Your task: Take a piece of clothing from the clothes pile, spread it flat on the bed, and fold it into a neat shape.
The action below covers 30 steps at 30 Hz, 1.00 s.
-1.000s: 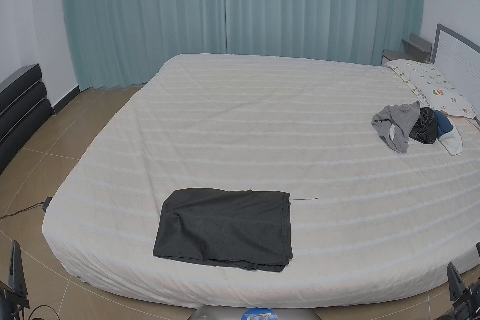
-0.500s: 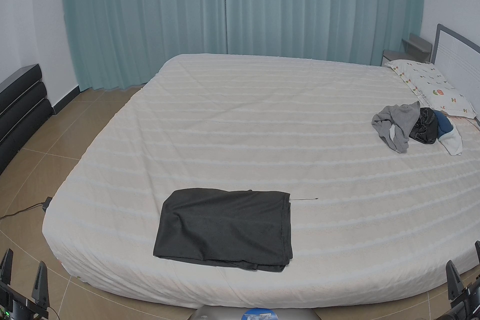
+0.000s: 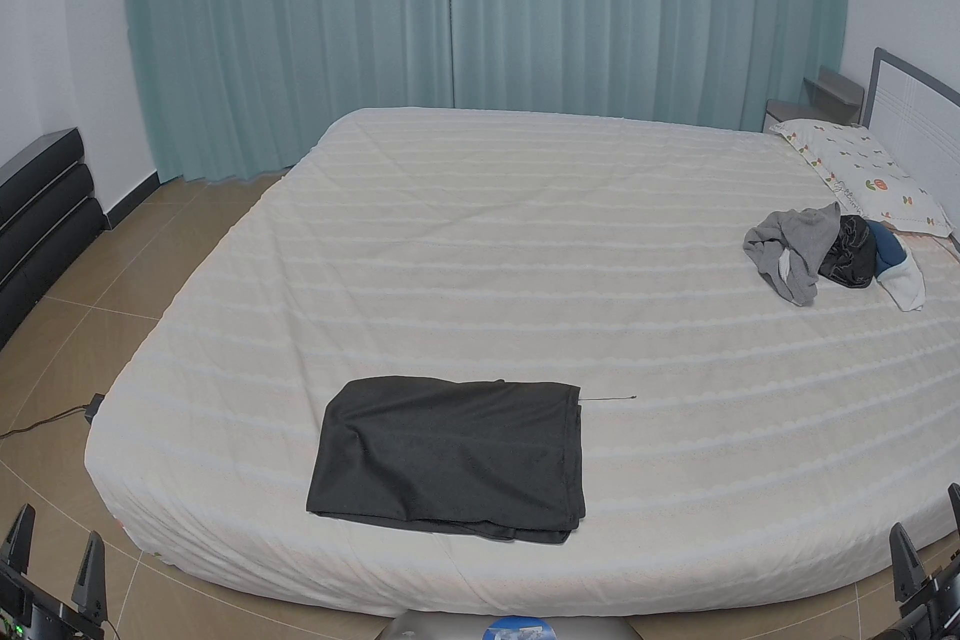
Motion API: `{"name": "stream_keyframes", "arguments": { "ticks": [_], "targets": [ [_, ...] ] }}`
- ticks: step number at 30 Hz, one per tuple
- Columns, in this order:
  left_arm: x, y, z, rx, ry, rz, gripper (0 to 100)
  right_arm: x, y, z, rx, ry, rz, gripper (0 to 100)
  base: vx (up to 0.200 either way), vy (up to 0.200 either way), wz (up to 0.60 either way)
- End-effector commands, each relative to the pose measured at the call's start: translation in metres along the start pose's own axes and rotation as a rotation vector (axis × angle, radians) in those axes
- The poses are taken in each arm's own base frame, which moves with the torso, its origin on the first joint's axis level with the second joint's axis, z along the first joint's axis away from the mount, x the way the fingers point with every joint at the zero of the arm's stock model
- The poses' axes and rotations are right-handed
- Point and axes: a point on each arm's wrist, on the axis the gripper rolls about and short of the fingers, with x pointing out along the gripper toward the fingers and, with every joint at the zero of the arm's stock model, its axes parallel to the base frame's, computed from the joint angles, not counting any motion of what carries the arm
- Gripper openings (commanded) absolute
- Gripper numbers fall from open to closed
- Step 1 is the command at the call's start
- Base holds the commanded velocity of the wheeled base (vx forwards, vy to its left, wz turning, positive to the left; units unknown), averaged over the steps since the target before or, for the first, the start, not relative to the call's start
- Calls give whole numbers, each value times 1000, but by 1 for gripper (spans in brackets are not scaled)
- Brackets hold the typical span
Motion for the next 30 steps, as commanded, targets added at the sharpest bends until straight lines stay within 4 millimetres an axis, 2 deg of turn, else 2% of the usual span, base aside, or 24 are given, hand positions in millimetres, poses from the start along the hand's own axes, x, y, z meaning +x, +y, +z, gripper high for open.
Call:
{"name": "stream_keyframes", "arguments": {
  "ticks": [1, 30],
  "targets": [
    [1, 0, -5, -11, 8, 0, 100, 0, 0, -4, -1, -3, -1, 100, 0, 0, 0],
    [1, 0, -5, -3, 8, 2, 100, 0, 0, -4, 7, -4, 2, 100, 0, 0, 0]
  ]
}}
